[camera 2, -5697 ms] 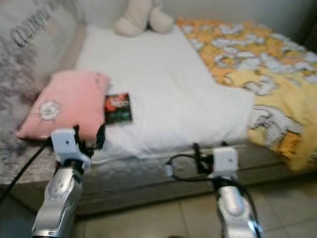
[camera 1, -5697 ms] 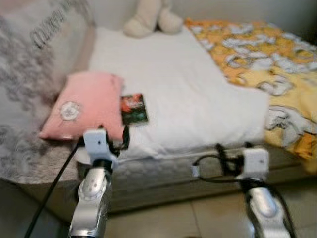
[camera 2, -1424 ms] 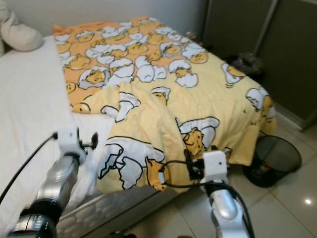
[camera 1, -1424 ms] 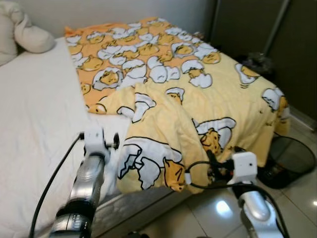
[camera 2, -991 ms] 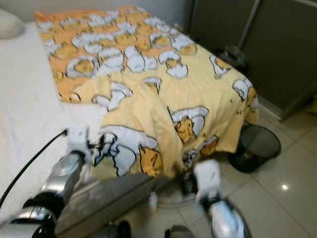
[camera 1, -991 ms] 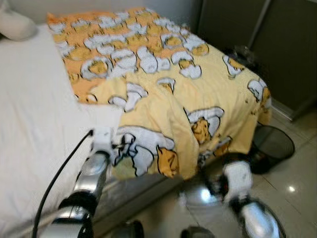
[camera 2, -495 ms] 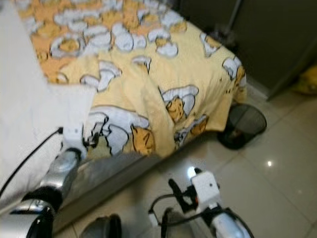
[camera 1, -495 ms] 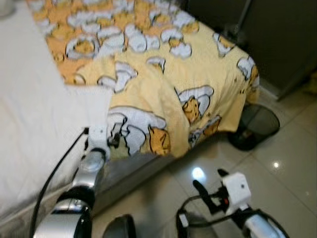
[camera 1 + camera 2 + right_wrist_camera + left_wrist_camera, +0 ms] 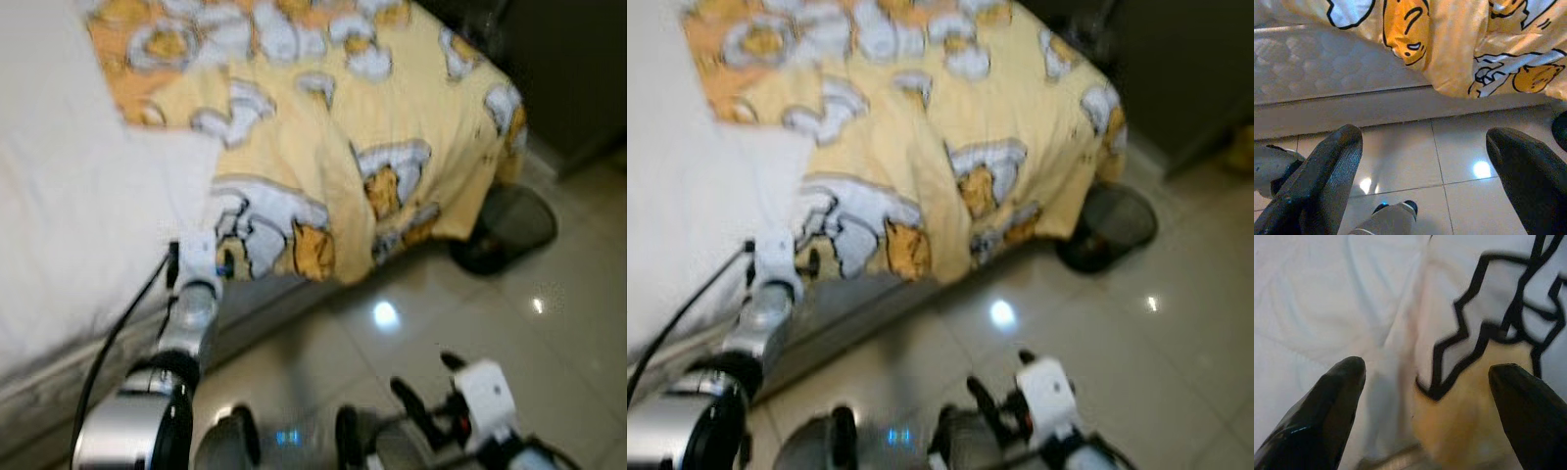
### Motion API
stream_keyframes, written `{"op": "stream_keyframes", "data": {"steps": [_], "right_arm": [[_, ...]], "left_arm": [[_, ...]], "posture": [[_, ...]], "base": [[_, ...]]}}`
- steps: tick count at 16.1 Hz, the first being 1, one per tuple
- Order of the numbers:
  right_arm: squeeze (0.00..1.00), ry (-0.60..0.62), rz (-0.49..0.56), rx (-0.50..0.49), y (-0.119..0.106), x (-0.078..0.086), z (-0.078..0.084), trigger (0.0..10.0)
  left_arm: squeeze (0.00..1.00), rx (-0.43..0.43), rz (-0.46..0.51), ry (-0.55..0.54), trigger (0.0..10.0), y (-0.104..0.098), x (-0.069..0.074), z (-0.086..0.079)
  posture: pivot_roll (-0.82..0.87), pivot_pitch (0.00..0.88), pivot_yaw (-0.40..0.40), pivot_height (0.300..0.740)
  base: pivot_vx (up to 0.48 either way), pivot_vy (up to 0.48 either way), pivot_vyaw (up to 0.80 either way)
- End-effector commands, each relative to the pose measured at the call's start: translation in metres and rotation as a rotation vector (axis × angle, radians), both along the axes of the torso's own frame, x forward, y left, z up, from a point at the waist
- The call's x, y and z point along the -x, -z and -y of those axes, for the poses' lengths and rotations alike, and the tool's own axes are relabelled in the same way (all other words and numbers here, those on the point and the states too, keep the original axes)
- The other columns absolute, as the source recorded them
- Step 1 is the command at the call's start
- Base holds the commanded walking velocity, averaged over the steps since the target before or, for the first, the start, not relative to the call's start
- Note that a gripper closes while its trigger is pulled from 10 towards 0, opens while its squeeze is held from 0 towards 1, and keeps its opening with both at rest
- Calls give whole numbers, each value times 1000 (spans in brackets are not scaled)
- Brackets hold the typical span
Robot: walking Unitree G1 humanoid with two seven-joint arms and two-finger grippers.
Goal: Clean up the room
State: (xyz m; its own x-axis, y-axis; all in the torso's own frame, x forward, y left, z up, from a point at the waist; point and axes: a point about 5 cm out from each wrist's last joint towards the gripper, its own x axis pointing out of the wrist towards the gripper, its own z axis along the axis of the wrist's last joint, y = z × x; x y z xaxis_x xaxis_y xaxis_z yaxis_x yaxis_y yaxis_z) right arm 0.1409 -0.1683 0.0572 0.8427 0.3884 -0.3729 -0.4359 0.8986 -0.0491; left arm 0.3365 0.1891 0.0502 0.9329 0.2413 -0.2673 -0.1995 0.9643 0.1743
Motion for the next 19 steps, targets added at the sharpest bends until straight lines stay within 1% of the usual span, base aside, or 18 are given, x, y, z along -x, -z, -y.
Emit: {"op": "stream_keyframes", "data": {"steps": [1,2,4,5,6,7,8,9,10,11,12,15,19], "right_arm": [[0,15,-10,-2,-4,4,5,10000],[0,17,-24,2,-6,10,6,10000],[0,20,-51,10,-8,21,9,10000],[0,21,-59,10,-10,26,9,10000],[0,21,-68,10,-11,29,8,10000],[0,23,-75,10,-11,30,8,10000],[0,28,-80,8,-10,30,8,10000],[0,32,-82,7,-10,29,8,10000],[0,33,-83,5,-10,29,8,10000],[0,33,-82,0,-10,28,6,10000],[0,33,-83,-1,-9,28,5,10000],[0,29,-88,-5,-7,26,4,10000],[0,23,-96,-9,-4,23,3,10000]], "left_arm": [[0,20,14,4,10000,-4,-4,5],[0,41,21,15,10000,-6,-6,8],[0,39,9,21,10000,-7,-8,11],[0,26,-13,26,9412,-4,-7,11],[0,15,-73,42,0,4,-3,13],[0,4,-114,51,0,10,0,13],[0,-12,-127,42,0,12,3,10],[0,-21,-130,26,0,13,4,5],[0,-11,-129,7,0,13,5,0],[0,-18,-120,-1,0,11,3,-5],[0,-16,-111,0,0,9,2,-6],[0,6,-84,38,0,3,-2,-3],[0,23,-102,110,0,5,-3,5]], "posture": [[-395,277,-71,732],[-410,294,-78,732],[-429,319,-87,732],[-437,329,-91,732],[-441,333,-90,732],[-441,337,-89,732],[-440,339,-85,732],[-440,339,-85,732],[-434,340,-81,732],[-431,339,-78,732],[-427,339,-76,732],[-419,337,-74,732],[-405,332,-68,732]], "base": [[0,0,0],[0,0,0],[0,0,0],[0,0,0],[0,0,0],[0,0,0],[0,0,0],[0,0,0],[0,0,0],[0,0,0],[0,0,0],[0,0,0],[0,0,0]]}}
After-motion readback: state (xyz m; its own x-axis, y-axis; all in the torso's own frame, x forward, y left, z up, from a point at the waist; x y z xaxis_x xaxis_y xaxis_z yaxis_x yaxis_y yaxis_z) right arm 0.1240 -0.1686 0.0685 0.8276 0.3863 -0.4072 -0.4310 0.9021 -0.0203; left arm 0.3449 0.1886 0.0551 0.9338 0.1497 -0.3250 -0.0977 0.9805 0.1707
